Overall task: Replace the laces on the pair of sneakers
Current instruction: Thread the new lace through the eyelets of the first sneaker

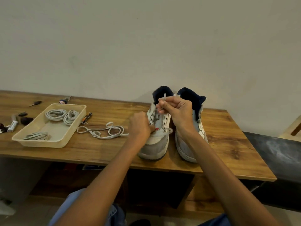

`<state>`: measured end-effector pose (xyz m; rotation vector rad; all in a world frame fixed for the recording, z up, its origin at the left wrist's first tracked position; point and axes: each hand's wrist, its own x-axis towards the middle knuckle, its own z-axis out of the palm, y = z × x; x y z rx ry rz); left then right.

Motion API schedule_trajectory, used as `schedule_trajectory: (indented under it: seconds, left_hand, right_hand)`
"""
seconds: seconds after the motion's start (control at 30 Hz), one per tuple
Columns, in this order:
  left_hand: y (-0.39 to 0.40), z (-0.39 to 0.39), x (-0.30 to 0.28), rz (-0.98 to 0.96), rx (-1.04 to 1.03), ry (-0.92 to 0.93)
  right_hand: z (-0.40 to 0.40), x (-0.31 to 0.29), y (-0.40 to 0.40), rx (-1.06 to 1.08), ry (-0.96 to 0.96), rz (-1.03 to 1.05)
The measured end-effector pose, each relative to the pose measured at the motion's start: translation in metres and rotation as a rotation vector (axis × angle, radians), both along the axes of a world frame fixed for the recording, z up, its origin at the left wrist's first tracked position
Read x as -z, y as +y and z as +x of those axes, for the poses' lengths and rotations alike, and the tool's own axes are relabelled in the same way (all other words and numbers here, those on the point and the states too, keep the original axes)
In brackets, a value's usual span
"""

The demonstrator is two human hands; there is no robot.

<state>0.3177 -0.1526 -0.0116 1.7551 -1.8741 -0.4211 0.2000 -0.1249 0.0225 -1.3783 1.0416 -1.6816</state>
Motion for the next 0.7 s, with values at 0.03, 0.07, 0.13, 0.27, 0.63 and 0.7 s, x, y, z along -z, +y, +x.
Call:
schedule_trajectory:
  seconds: [0.03,0.07,0.13,0.27,0.63,0.7]
  left_hand:
    - [0.002,-0.002,0.001,-0.007,0.018,-0.038]
    - [0.004,-0.004,0.002,-0.01,0.03,-0.068]
    - [0.005,-0.004,0.002,-0.029,0.037,-0.093]
    - [0.008,-0.005,0.004,-0.053,0.041,-0.067]
    - [-0.007,0.023,-0.003,0.232,0.073,0.401]
    - [-0.009,0.023,-0.001,0.245,0.068,0.424]
  right_hand:
    - [0.002,-0.002,0.003,-0.016,0.014,0.006]
    - [0.003,-0.008,0.005,-0.016,-0.013,0.001]
    - [0.001,-0.028,0.012,0.028,-0.206,-0.039]
    - [-0.019,-0.062,0.026,0.013,-0.286,-0.081]
    - [-0.005,0.036,0.0,0.088,0.919,0.218]
    - [-0.005,0.027,0.004,0.162,0.91,0.115]
